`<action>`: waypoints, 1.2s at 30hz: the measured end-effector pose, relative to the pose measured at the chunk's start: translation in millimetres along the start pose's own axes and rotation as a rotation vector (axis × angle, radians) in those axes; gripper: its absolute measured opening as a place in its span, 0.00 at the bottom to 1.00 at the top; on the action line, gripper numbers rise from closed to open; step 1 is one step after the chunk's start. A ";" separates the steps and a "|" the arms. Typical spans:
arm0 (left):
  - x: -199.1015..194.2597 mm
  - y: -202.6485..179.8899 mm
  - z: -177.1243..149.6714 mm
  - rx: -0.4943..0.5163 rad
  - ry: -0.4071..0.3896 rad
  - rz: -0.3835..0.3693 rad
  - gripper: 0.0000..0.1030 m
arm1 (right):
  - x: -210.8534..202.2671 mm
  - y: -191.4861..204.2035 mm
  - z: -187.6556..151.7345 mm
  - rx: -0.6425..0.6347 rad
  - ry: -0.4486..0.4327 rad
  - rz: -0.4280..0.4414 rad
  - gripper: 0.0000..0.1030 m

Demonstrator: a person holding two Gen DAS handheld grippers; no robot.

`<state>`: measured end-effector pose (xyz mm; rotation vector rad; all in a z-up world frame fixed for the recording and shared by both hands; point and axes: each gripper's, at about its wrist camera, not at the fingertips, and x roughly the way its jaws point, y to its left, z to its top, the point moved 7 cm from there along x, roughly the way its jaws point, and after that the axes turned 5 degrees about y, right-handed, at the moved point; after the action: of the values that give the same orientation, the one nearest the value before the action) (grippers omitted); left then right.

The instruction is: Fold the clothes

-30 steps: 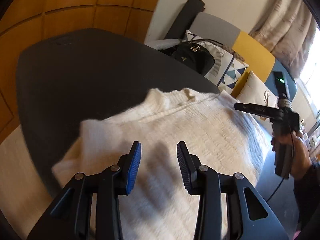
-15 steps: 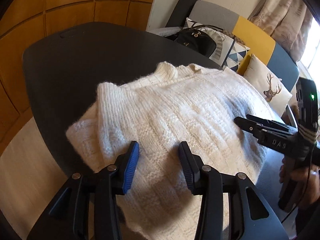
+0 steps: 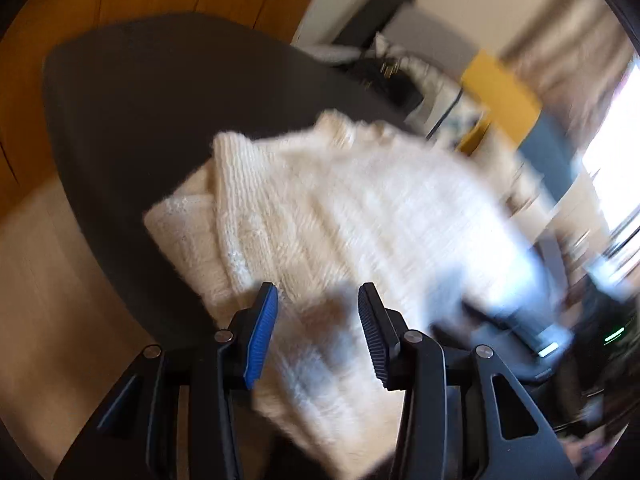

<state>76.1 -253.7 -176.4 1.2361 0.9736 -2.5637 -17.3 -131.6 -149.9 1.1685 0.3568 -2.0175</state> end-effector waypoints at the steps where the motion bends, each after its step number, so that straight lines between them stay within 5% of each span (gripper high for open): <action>1: -5.4 3.5 6.4 -0.006 -0.018 -0.007 0.44 | -4.1 1.1 1.1 0.005 -0.004 0.010 0.55; 7: -8.5 3.9 42.6 0.020 -0.041 -0.019 0.44 | 3.8 -4.8 -5.5 0.025 0.017 0.012 0.56; 10: 15.1 4.1 52.9 0.055 0.011 0.083 0.44 | -4.3 -12.4 1.6 0.054 -0.004 0.037 0.56; 16: 41.1 23.4 53.4 -0.057 0.087 0.107 0.44 | 3.9 -67.3 15.8 0.162 0.012 -0.022 0.57; 18: 36.2 25.0 53.1 -0.063 0.071 0.099 0.44 | 19.6 -85.0 11.3 0.196 0.073 0.005 0.57; 22: 8.0 11.0 55.0 0.000 -0.049 0.088 0.44 | -4.9 -102.0 17.9 0.262 -0.004 0.115 0.57; 24: -0.5 -6.7 53.2 0.086 -0.089 0.086 0.44 | -21.2 -128.6 23.4 0.333 -0.075 0.101 0.57; 28: 29.1 -20.4 36.5 0.195 0.021 0.169 0.44 | -16.7 -197.1 18.5 0.477 -0.069 -0.099 0.57; 33: 43.5 -22.0 30.8 0.217 0.053 0.248 0.49 | 21.2 -248.1 -1.8 0.592 0.072 -0.059 0.57; 36: 23.0 -28.0 43.4 0.201 -0.020 0.197 0.49 | 10.3 -245.7 14.1 0.547 0.026 -0.044 0.57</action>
<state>22.0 -254.6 -159.8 1.2792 0.5689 -2.5599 -208.7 20.0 -182.3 1.5203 -0.1763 -2.2107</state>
